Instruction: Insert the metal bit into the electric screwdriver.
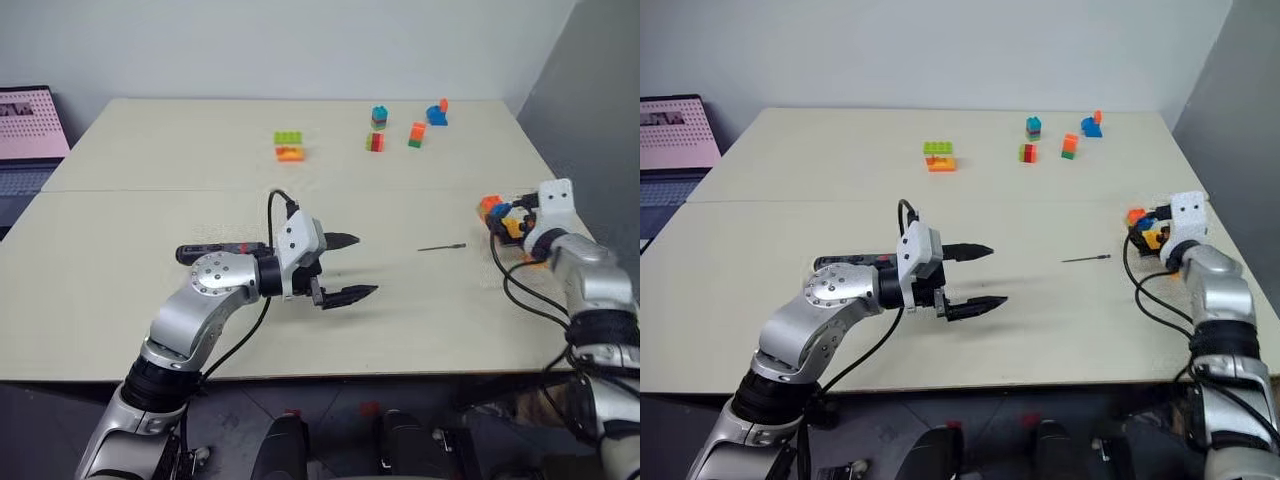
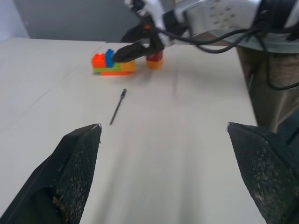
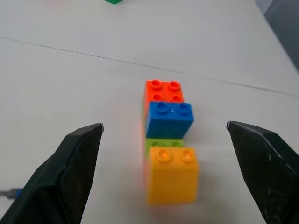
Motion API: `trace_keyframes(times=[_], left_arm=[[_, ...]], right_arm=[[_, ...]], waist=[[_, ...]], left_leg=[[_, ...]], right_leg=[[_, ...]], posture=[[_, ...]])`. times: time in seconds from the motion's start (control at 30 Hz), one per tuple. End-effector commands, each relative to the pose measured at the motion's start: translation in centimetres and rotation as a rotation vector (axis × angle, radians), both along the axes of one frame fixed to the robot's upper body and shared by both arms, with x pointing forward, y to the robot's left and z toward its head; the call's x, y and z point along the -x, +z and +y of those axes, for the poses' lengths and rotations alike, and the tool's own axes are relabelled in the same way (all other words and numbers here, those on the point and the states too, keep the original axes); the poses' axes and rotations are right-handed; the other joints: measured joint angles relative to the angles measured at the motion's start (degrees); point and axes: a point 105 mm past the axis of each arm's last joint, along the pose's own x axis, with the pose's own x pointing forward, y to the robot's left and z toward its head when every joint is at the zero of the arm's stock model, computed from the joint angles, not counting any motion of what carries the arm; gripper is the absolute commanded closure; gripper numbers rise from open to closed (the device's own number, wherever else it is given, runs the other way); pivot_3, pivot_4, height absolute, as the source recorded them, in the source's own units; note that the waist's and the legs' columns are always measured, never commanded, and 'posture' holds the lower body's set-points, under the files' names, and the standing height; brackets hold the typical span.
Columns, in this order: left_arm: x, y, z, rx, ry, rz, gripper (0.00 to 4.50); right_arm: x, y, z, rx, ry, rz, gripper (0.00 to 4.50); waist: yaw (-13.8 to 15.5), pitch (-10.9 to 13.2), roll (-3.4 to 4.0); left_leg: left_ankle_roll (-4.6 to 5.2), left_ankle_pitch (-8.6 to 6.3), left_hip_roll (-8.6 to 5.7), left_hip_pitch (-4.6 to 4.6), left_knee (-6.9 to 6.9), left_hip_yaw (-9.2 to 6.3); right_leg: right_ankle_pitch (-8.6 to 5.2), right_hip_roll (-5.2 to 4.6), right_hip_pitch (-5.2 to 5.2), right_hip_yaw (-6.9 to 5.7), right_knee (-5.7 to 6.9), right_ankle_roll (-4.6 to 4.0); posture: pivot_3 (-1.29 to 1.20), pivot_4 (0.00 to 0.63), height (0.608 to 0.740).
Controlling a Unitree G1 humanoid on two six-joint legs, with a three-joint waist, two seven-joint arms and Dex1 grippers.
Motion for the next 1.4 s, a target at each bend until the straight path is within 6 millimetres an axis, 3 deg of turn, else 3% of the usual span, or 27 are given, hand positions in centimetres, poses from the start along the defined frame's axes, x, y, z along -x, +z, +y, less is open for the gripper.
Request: trace_keyframes(times=[0.03,0.17,0.37,0.53,0.67,0.97,1.4], left_arm=[[-0.4,1.7,2.0,-0.042,0.085,-0.105,0.00],[-1.9,1.4,5.3,-0.180,0.211,-0.138,0.00],[-4.2,2.0,10.6,-0.502,0.256,-0.186,0.00],[-5.3,2.2,12.8,-0.679,0.216,-0.146,0.00],[-6.5,1.8,13.9,-0.775,0.195,-0.083,0.00],[-9.3,-0.2,13.4,-0.885,0.154,-0.007,0.00],[-10.8,-1.8,13.0,-0.965,0.108,0.002,0.00]], right_arm=[[2.3,4.4,0.8,0.112,0.103,-0.155,0.03],[4.8,5.0,4.3,0.151,0.320,-0.162,0.03],[10.8,4.7,12.0,0.190,0.857,-0.060,0.03],[13.6,4.4,14.3,0.184,1.061,0.044,0.03],[14.4,4.2,15.5,0.171,1.107,0.067,0.03],[15.4,3.4,16.8,0.123,1.090,0.051,0.03],[16.3,2.9,17.3,0.111,1.073,0.055,0.03]], waist=[[0.0,0.0,0.00],[-0.4,0.0,0.01],[-0.1,0.0,0.03],[0.2,0.0,0.01],[0.4,0.0,-0.05],[0.3,0.1,-0.12],[0.2,0.1,-0.14]], left_leg=[[0.00,0.00,0.00,0.01,0.00,0.00],[0.00,0.00,0.04,0.09,-0.01,-0.01],[0.00,0.00,0.08,0.11,0.02,-0.04],[0.00,0.00,0.05,0.04,0.03,-0.02],[0.00,0.00,0.06,-0.05,0.01,-0.01],[0.00,0.00,0.06,-0.08,0.03,-0.04],[0.00,0.00,0.06,-0.11,0.05,-0.05]], right_leg=[[0.00,0.00,0.00,0.00,0.01,0.00],[-0.01,0.04,0.00,0.00,0.06,-0.01],[-0.18,0.06,-0.01,-0.04,0.12,-0.35],[-0.18,0.01,0.02,-0.05,-0.06,-0.35],[-0.21,0.01,-0.02,-0.09,-0.08,-0.38],[-0.21,0.03,-0.06,-0.12,-0.01,-0.37],[-0.08,0.04,-0.07,-0.10,0.02,-0.15]], posture=[[0.00,0.150,0.740],[0.00,0.150,0.740],[0.00,0.150,0.740],[0.00,0.150,0.740],[0.00,0.150,0.740],[0.00,0.150,0.740],[0.00,0.150,0.740]])
